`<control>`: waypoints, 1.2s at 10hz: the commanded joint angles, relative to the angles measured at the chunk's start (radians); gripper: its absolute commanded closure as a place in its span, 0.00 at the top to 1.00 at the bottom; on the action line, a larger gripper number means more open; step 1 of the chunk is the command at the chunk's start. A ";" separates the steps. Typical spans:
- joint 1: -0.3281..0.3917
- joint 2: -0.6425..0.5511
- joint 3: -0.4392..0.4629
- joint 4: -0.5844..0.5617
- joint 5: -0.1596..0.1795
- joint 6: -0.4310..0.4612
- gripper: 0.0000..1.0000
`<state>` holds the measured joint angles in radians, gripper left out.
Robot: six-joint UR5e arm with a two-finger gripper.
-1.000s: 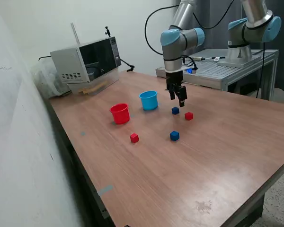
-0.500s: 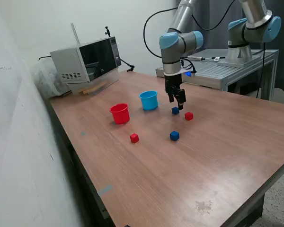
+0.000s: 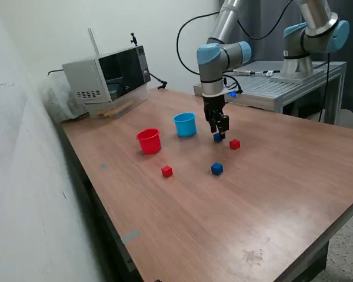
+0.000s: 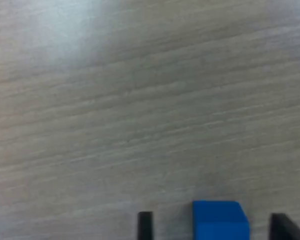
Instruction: Place red objects in the red bin, and blue objects in the blue bin.
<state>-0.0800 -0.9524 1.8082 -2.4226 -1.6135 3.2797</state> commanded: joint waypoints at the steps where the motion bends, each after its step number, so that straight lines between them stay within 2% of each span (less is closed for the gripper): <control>1: -0.001 0.009 -0.003 -0.004 0.001 -0.005 0.00; 5: 0.000 -0.012 0.000 -0.013 0.003 -0.026 0.00; 8: 0.002 -0.196 0.003 0.013 0.003 -0.038 0.00; 10: -0.007 -0.226 -0.001 0.034 0.000 -0.066 0.00; 12: -0.105 -0.224 0.003 0.036 0.001 -0.068 0.00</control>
<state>-0.1279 -1.1699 1.8094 -2.3907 -1.6122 3.2170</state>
